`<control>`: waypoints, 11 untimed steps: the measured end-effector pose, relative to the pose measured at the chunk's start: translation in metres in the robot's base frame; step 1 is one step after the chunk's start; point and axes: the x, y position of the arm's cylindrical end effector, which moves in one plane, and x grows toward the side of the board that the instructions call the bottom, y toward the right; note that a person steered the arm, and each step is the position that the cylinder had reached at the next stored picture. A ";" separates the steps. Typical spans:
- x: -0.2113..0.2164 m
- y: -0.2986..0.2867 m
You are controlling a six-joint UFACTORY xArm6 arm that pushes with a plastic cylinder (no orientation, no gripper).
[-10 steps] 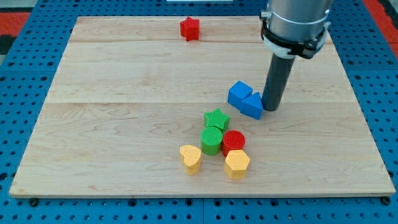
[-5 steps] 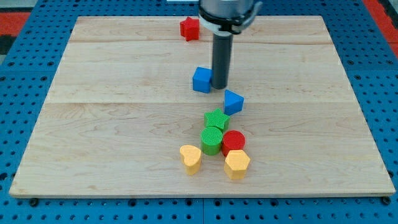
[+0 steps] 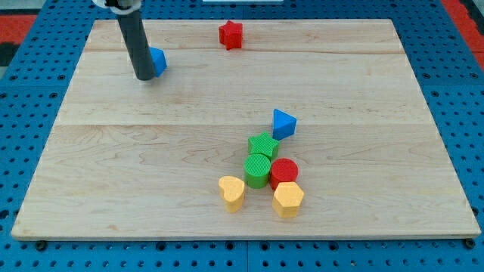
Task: Move the blue cube into the left side of the red star
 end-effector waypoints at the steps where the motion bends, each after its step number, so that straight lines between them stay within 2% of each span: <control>1: -0.027 -0.014; 2: -0.048 -0.001; 3: -0.078 -0.030; 4: -0.082 -0.013; 5: -0.078 0.007; 8: -0.061 0.013; 10: -0.061 0.077; 11: -0.045 0.095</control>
